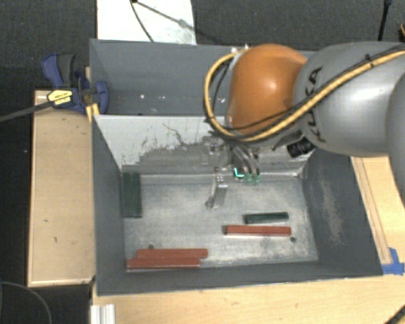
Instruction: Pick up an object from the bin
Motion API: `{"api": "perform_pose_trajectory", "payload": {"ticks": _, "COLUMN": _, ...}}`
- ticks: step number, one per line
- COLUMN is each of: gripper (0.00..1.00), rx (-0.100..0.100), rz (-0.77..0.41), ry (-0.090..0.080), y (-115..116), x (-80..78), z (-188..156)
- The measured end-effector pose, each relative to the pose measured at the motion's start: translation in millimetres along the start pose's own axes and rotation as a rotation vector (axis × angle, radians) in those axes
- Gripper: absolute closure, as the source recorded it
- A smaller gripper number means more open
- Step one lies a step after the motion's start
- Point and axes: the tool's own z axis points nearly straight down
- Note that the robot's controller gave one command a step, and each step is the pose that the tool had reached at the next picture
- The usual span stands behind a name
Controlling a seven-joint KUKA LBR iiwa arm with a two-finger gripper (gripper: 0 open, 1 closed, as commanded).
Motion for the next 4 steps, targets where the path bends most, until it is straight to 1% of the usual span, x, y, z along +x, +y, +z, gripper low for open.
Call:
{"api": "perform_pose_trajectory", "payload": {"ticks": 1, "gripper": 0.00, "rx": 0.003, "rz": 0.173, "ry": -0.006, "y": -124, "x": 10.4, "z": 18}}
{"api": "perform_pose_trajectory", "payload": {"ticks": 2, "gripper": 0.00, "rx": 0.000, "rz": 0.148, "ry": 0.001, "y": -124, "x": 47.5, "z": 116}}
{"api": "perform_pose_trajectory", "payload": {"ticks": 3, "gripper": 1.00, "rx": 0.000, "rz": 0.153, "ry": -0.005, "y": -124, "x": 44.4, "z": 109}}
{"api": "perform_pose_trajectory", "payload": {"ticks": 4, "gripper": 1.00, "rx": -0.001, "rz": 0.175, "ry": -0.018, "y": -135, "x": 25.7, "z": -68}}
